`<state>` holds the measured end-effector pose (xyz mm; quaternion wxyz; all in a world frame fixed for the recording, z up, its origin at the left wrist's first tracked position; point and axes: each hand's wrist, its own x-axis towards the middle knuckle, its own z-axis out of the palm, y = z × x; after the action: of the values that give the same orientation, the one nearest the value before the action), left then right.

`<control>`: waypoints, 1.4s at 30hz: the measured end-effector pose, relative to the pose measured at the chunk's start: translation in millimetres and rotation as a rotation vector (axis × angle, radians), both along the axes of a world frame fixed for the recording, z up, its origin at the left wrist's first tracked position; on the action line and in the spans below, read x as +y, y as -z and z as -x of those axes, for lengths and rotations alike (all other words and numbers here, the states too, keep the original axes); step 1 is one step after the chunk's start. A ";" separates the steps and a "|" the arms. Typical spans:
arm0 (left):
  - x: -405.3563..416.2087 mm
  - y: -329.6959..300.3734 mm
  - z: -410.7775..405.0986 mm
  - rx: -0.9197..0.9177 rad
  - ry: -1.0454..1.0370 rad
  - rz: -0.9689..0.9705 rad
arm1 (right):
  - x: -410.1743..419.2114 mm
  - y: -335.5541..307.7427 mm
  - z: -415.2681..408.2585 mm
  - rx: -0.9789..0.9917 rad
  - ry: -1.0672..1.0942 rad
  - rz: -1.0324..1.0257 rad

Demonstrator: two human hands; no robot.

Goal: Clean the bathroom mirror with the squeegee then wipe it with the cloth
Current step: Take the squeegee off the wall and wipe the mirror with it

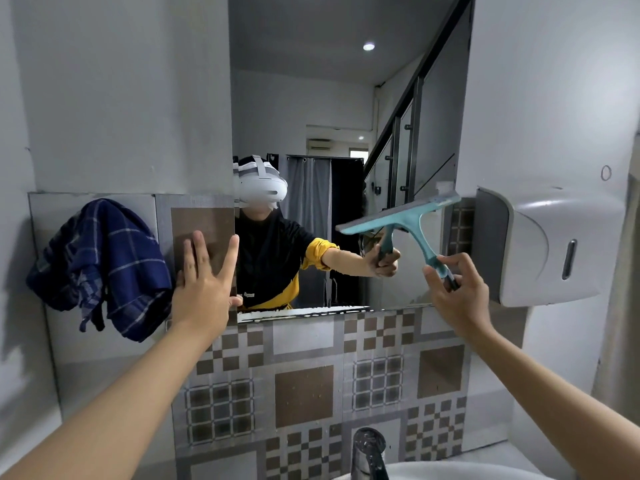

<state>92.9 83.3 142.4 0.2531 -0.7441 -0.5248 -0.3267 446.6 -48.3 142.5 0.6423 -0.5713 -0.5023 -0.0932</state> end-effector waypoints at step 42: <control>9.6 50.2 21.9 -0.004 0.141 -0.072 | 36.9 36.8 184.1 -0.030 -0.181 -0.053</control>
<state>70.9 92.9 92.2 0.2552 -0.7689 -0.4595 -0.3639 262.5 -11.4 105.7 0.6554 -0.5052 -0.5586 -0.0566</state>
